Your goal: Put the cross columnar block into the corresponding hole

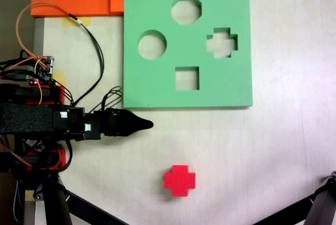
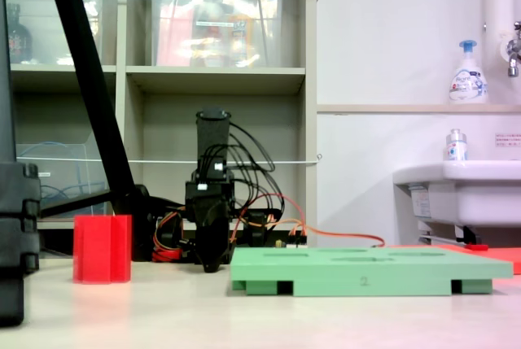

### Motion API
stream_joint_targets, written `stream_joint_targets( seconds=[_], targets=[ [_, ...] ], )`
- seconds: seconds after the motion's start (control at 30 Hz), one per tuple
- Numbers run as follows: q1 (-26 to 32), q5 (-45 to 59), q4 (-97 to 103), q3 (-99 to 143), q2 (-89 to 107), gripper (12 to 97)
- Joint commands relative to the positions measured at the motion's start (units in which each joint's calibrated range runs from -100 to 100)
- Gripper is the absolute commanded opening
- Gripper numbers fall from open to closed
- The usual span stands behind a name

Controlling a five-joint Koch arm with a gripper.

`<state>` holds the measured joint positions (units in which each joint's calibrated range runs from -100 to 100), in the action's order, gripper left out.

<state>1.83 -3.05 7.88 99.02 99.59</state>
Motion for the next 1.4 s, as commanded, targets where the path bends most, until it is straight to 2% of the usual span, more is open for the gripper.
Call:
stream_joint_targets(
  seconds=[0.0,0.53,0.63,0.73,0.9,0.97,1.13,1.37],
  targets=[
    [-0.34,0.15,-5.71,0.98,0.41,49.4],
    [-1.32,-1.12,-5.81,0.98,0.41,49.7],
    [-2.44,-6.69,-3.79,0.98,0.41,50.9],
    [-3.66,-18.17,5.65,0.98,0.41,50.6],
    [-6.98,-22.71,7.86,0.98,0.41,45.6],
    [-8.11,-26.03,1.99,-3.01,0.41,44.2],
    [-8.69,-33.5,-31.23,-23.55,0.41,44.2],
    [-6.79,-40.0,-70.13,-50.07,0.41,43.0]
  ],
)
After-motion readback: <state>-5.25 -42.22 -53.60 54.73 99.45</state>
